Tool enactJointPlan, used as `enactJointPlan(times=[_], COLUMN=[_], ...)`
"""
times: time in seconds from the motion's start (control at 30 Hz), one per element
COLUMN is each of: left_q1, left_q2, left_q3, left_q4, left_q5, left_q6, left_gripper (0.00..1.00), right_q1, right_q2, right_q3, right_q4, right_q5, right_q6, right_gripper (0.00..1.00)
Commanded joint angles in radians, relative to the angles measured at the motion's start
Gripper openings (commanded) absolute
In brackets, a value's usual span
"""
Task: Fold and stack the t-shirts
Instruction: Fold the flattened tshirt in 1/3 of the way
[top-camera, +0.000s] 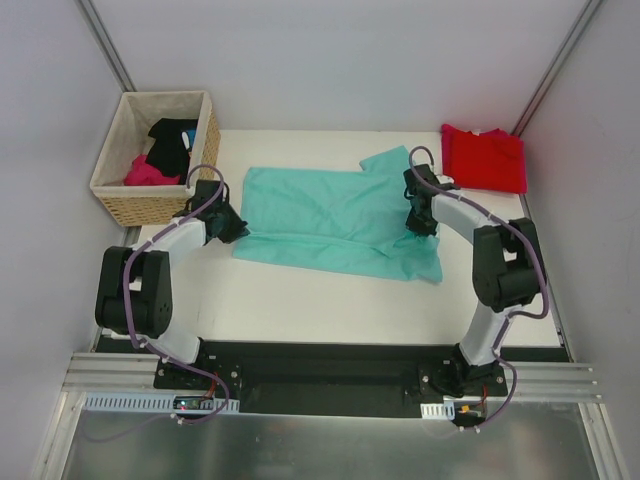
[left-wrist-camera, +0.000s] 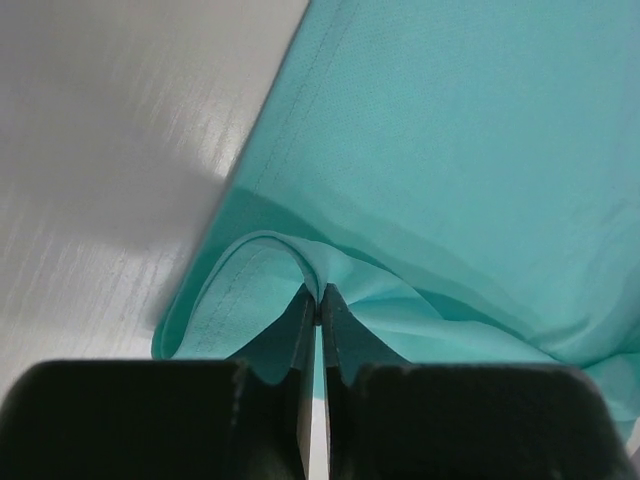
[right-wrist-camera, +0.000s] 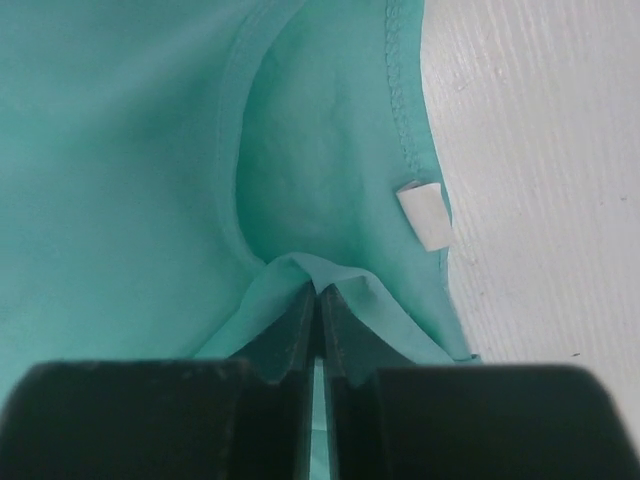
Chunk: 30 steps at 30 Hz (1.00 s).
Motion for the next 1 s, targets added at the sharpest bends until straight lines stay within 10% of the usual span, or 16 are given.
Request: enactJointPlan(times=[0.0, 0.03, 0.07, 0.13, 0.43, 0.97], left_q1=[-0.003, -0.003, -0.004, -0.009, -0.133, -0.302], left_q2=[-0.007, -0.015, -0.041, -0.087, -0.386, -0.057], left_q3=[0.016, 0.014, 0.005, -0.004, 0.021, -0.072], left_q4=[0.005, 0.004, 0.000, -0.006, -0.006, 0.195], left_q5=[-0.042, -0.045, -0.065, -0.095, -0.016, 0.032], left_q6=[0.006, 0.000, -0.006, -0.005, 0.005, -0.044], left_gripper=[0.14, 0.36, 0.98, 0.99, 0.99, 0.99], right_q1=[-0.010, -0.009, -0.007, -0.006, 0.102, 0.160], right_q2=[-0.017, -0.039, -0.095, -0.164, -0.538, -0.407], right_q3=[0.063, 0.049, 0.034, 0.010, -0.053, -0.221], right_q4=[0.029, 0.041, 0.057, 0.075, -0.027, 0.048], right_q5=[0.046, 0.049, 0.049, 0.042, 0.037, -0.103], right_q6=[-0.034, -0.036, -0.040, -0.049, -0.057, -0.014], right_gripper=[0.22, 0.49, 0.67, 0.97, 0.97, 0.97])
